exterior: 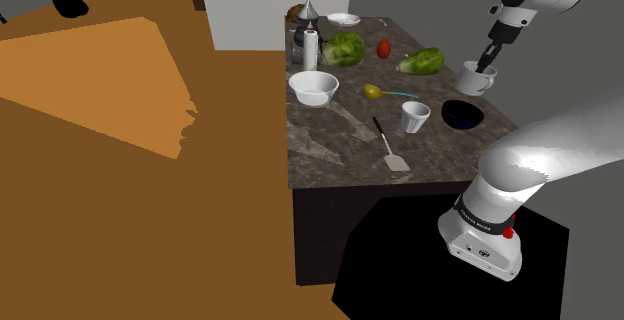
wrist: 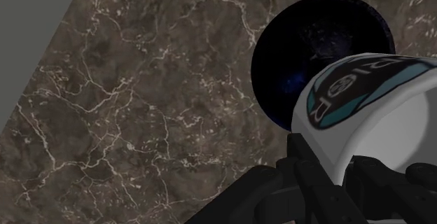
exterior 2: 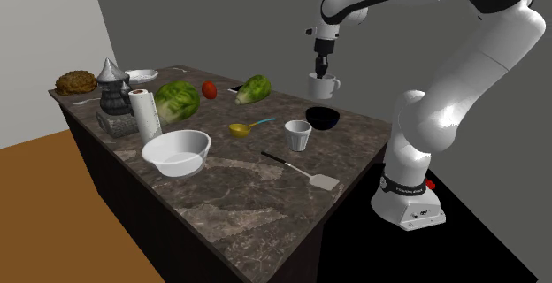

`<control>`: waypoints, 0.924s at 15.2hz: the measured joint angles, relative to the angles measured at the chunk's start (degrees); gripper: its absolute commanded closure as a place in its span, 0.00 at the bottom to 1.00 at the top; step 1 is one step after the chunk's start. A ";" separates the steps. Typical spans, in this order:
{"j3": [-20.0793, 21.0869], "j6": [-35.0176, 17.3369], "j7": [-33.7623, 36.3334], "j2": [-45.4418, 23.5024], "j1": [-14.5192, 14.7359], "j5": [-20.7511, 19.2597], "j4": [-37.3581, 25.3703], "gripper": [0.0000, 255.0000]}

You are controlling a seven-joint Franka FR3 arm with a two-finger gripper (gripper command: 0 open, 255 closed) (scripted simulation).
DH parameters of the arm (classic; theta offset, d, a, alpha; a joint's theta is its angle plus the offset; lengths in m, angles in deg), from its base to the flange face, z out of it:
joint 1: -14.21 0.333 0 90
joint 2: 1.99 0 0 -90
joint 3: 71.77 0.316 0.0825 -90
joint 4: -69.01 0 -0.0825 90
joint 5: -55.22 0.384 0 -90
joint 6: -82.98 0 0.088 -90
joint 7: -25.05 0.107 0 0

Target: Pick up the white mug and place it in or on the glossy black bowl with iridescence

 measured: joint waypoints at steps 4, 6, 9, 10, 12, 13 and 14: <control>-1.21 -3.39 -0.46 -0.79 0.01 -0.29 2.62 1.00; -1.65 -4.75 -0.60 -1.11 0.04 -0.38 3.64 1.00; -2.37 -6.93 -0.79 -1.90 0.26 -0.35 5.09 1.00; -2.55 -7.31 -0.89 -2.02 0.26 -0.38 5.34 1.00; -2.69 -7.59 -0.97 -2.12 0.28 -0.39 5.50 1.00; -2.70 -7.64 -0.98 -2.14 0.28 -0.39 5.53 1.00; -2.71 -7.65 -0.99 -2.14 0.27 -0.39 5.55 1.00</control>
